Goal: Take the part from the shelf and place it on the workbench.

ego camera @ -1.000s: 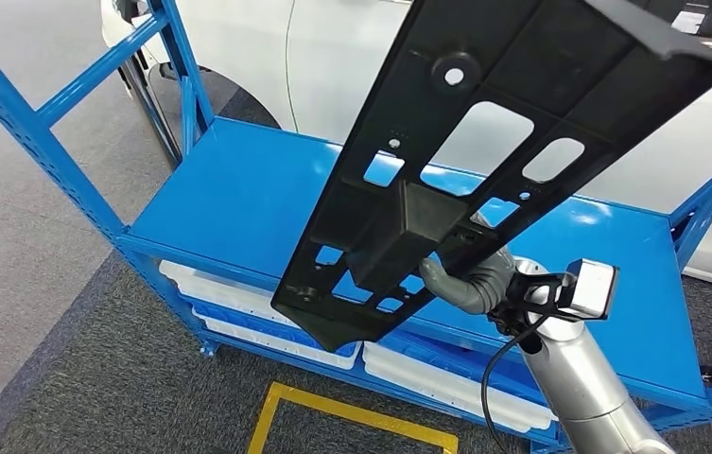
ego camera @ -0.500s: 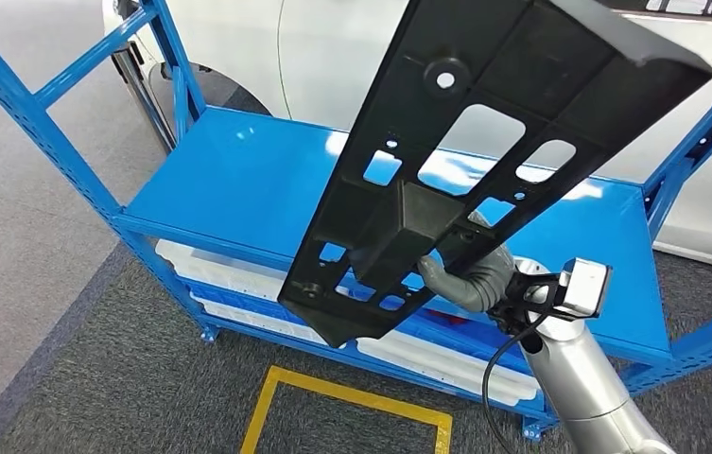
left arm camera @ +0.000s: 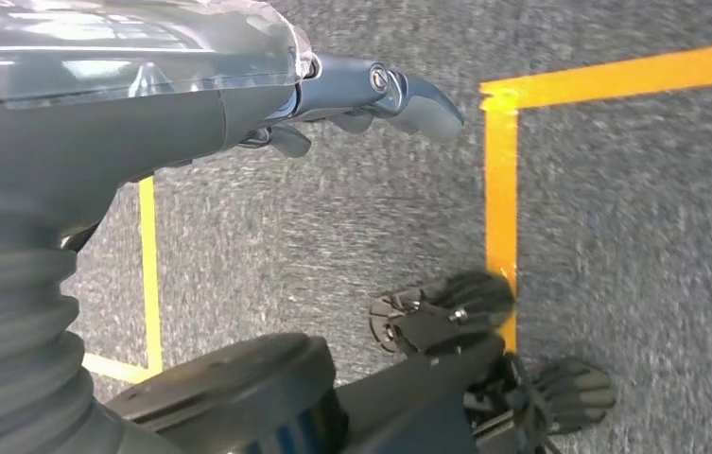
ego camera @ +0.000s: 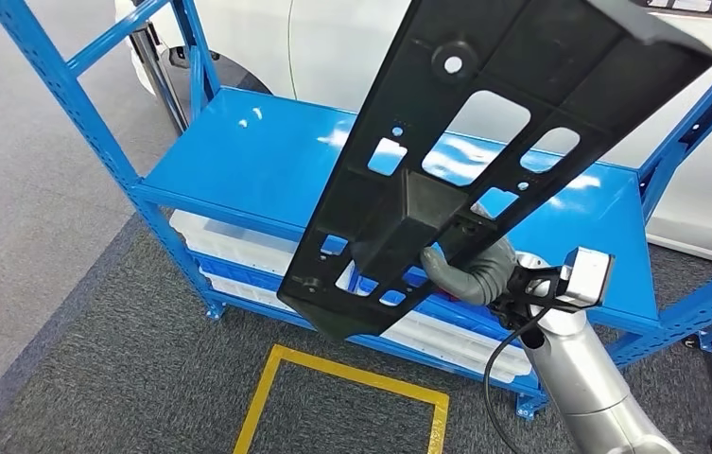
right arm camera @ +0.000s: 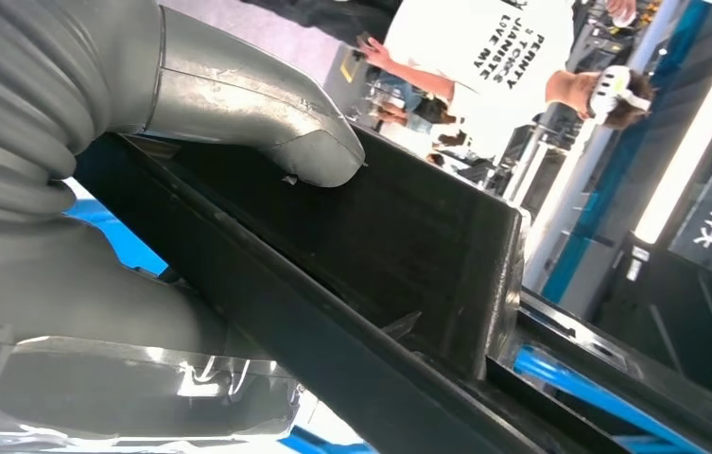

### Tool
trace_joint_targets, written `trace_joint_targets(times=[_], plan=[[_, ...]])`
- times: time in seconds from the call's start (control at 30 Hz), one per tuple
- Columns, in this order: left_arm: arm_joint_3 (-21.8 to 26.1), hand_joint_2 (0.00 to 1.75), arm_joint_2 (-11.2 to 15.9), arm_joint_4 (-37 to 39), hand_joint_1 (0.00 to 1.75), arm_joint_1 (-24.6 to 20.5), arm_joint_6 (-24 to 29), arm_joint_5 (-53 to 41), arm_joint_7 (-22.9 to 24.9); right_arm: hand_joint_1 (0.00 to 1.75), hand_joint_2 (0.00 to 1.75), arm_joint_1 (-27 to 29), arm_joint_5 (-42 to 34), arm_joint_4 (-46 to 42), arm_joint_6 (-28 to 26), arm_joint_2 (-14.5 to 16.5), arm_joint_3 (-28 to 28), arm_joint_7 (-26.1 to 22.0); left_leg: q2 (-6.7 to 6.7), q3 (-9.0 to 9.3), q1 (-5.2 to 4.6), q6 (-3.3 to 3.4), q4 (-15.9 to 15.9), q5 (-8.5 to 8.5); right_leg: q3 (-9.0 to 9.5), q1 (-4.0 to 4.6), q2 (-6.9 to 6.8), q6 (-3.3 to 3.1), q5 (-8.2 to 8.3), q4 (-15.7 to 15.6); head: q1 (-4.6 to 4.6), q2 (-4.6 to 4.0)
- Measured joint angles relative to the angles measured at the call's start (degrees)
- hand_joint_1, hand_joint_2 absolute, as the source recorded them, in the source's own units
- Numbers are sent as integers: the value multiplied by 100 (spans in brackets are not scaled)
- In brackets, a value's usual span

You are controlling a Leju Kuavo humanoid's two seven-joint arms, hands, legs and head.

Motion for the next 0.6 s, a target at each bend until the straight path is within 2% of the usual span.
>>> trace_joint_targets(times=[0.03,0.1,0.13,0.17,0.2,0.23,0.27,0.3,0.33,0.37,0.4,0.43,0.53,0.57,0.6], plan=[[3,175,-5,1,0,2,5,1,13,175,175,-15,-50,12,0,2,-19,39,14,-51,14,40,-36,82,-67,-1,3,24,-193,163,0,0],[10,175,-14,2,0,4,20,2,19,175,175,2,-133,38,0,28,-70,70,25,-198,13,86,-50,216,-266,-10,4,56,-767,834,1,0],[12,175,-15,2,0,9,23,2,15,175,175,47,-159,51,0,45,-99,57,25,-286,9,91,-44,278,-352,-12,4,71,-978,1218,0,0],[15,175,-16,2,0,16,26,2,10,175,175,114,-174,63,0,61,-129,23,26,-374,7,90,-34,337,-376,-13,4,84,-1061,1493,0,0],[16,175,-16,2,0,24,27,2,4,175,175,185,-179,72,-1,67,-154,-18,26,-454,6,85,-21,389,-336,-13,3,91,-1036,1616,0,0],[17,175,-16,2,0,31,27,2,-2,175,175,251,-176,78,-1,70,-175,-61,25,-520,6,79,-7,429,-247,-13,3,93,-943,1605,0,0],[18,175,-16,2,0,38,27,3,-8,175,175,312,-170,81,-2,70,-192,-104,25,-582,7,69,9,464,-79,-13,3,89,-809,1427,0,0],[19,175,-16,2,0,44,27,3,-17,175,175,364,-163,81,-5,70,-211,-142,24,-638,8,55,31,494,156,-13,3,79,-697,1118,0,0],[19,175,-16,2,0,47,27,3,-27,175,175,414,-155,81,-9,70,-236,-181,24,-696,3,35,54,524,430,-3,4,62,-665,721,0,0],[19,175,-16,2,0,47,27,1,-37,175,175,471,-146,77,-15,70,-264,-217,27,-748,-2,9,76,562,693,10,7,35,-663,317,-1,0],[19,175,-16,2,0,47,26,-3,-47,175,175,522,-137,73,-23,70,-291,-243,30,-782,-4,-17,82,602,867,26,9,7,-692,31,-1,0],[19,175,-17,2,0,45,26,-7,-55,175,175,566,-131,69,-30,70,-313,-260,33,-798,-6,-39,83,636,939,45,12,-16,-725,-116,-2,0],[19,175,-17,2,0,41,19,-15,-63,175,175,668,-116,66,-36,70,-366,-278,31,-823,6,-105,58,720,899,50,-2,-85,-634,-171,-1,0],[19,175,-15,2,0,40,15,-17,-60,175,175,688,-112,65,-34,70,-379,-281,26,-861,5,-136,105,651,873,35,-13,-125,-589,-199,-1,0],[19,175,-14,2,0,40,9,-20,-53,175,175,702,-111,64,-28,68,-388,-281,20,-924,7,-166,259,479,832,16,-25,-173,-532,-222,-1,0]])
